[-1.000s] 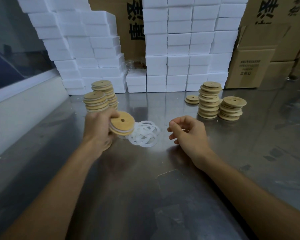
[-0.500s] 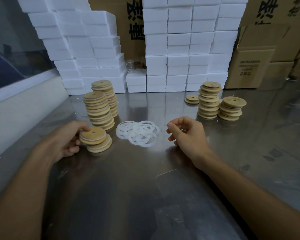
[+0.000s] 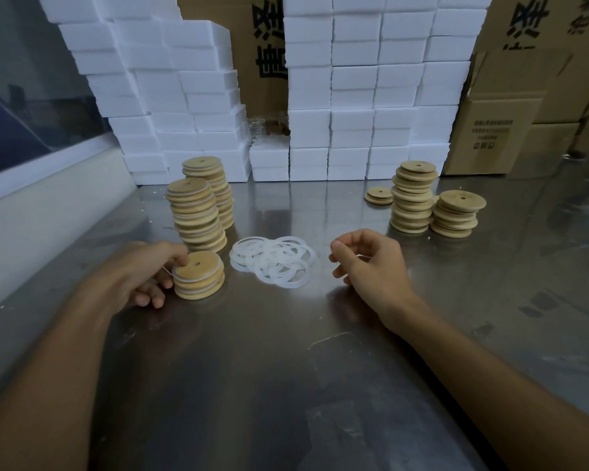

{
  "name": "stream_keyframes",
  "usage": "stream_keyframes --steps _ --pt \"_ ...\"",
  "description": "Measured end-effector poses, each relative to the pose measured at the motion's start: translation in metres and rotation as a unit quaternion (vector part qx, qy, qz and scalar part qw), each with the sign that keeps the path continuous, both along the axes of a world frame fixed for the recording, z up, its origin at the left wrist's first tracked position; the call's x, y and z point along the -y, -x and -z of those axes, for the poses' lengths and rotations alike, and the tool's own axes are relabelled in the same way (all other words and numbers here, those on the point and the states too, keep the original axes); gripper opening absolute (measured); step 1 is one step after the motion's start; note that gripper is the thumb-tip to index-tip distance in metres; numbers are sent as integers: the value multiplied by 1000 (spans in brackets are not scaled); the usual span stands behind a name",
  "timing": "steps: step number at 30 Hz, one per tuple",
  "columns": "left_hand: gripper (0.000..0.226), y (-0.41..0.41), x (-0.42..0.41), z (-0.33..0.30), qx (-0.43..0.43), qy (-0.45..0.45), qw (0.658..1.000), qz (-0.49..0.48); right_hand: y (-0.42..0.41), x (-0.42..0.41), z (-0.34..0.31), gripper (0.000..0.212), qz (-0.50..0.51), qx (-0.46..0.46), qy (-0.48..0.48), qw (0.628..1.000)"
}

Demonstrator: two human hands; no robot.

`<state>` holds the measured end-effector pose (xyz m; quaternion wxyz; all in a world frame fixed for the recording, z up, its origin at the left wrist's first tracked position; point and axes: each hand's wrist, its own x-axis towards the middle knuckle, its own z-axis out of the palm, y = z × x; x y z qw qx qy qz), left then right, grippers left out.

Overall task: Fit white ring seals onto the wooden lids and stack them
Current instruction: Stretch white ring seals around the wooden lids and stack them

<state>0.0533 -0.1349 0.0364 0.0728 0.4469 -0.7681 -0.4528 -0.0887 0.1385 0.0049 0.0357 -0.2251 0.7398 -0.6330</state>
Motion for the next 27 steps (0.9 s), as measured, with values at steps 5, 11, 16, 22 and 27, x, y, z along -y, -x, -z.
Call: stream_keyframes --steps 5,11,16,22,27 --pt "28 2 -1 -1 8 9 1000 -2 2 0 2 4 18 -9 1 1000" --pt "26 1 -7 -3 7 17 1000 -13 9 -1 4 6 82 -41 20 996" --pt "35 10 -18 -1 -22 117 990 -78 26 -14 2 8 162 -77 9 984" --pt "39 18 -47 -2 -117 421 889 -136 43 -27 -2 10 325 -131 27 936" --pt "38 34 -86 8 -227 486 843 51 69 -44 1 38 431 -95 -6 897"
